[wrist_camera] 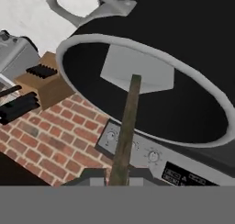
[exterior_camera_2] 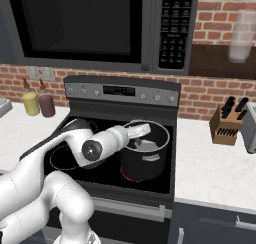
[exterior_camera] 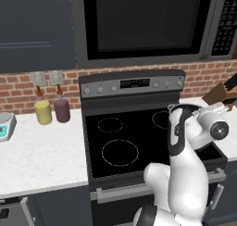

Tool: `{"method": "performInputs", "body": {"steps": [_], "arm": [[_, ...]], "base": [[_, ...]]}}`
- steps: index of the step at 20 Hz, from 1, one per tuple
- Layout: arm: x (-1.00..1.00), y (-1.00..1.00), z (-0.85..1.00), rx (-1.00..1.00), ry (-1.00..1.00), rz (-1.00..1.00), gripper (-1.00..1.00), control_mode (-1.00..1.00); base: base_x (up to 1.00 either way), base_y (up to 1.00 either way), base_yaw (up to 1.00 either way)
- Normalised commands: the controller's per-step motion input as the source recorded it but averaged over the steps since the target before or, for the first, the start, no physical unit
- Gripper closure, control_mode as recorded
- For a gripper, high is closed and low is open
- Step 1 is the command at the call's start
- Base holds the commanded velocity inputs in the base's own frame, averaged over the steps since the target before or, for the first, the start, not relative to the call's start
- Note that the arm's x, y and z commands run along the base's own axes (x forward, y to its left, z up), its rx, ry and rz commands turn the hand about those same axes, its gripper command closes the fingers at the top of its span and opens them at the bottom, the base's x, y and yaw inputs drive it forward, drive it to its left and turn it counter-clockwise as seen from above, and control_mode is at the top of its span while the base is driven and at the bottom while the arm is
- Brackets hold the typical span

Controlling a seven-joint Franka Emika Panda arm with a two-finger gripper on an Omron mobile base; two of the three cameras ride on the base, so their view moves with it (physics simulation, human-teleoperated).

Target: Put the lemon and lemon in the pot. Retrieve the spatula and lightly stir the vegetables in the pot.

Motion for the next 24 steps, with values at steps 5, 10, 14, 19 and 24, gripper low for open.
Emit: {"method": "performInputs", "body": {"steps": [5,10,14,19,24], "arm": [[-0.12,-0.09,0.23,0.15,0.24,0.01,1.0,-1.0],[0.0,-0.15,0.18,0.09,0.2,0.03,1.0,-1.0],[0.0,-0.02,-0.03,0.0,0.0,0.0,1.0,-1.0],[0.0,0.0,-0.25,0.11,-0.19,0.0,1.0,-1.0],[0.0,0.06,-0.13,0.22,-0.37,0.0,1.0,-1.0]], "base": [[0.0,0.0,0.0],[0.0,0.0,0.0],[0.0,0.0,0.0],[0.0,0.0,0.0],[0.0,0.0,0.0]]}}
